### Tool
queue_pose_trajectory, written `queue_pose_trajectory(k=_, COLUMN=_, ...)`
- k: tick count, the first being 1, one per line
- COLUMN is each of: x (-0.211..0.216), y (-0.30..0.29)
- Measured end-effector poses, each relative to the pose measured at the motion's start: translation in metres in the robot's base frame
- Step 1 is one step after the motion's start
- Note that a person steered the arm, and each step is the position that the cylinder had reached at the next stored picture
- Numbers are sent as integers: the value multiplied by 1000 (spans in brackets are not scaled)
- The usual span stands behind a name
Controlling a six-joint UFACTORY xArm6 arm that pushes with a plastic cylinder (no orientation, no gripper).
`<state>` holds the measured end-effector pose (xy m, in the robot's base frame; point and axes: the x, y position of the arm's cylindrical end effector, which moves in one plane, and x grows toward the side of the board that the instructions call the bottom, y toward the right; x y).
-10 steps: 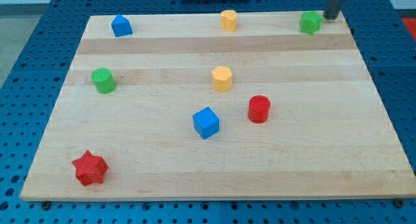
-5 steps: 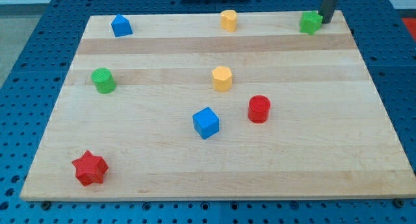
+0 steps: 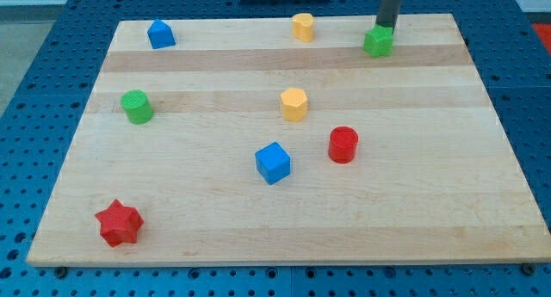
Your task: Move the green star diagonally to the bottom right side of the yellow heart
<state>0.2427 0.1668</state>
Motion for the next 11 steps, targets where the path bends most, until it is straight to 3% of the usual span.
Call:
queue_pose_trajectory(k=5, x=60, y=-46)
queue_pose_trajectory(k=7, x=64, y=-59)
queue_pose_trajectory(k=9, x=-38, y=-23)
queue_pose_trajectory(k=11, x=-51, y=-78)
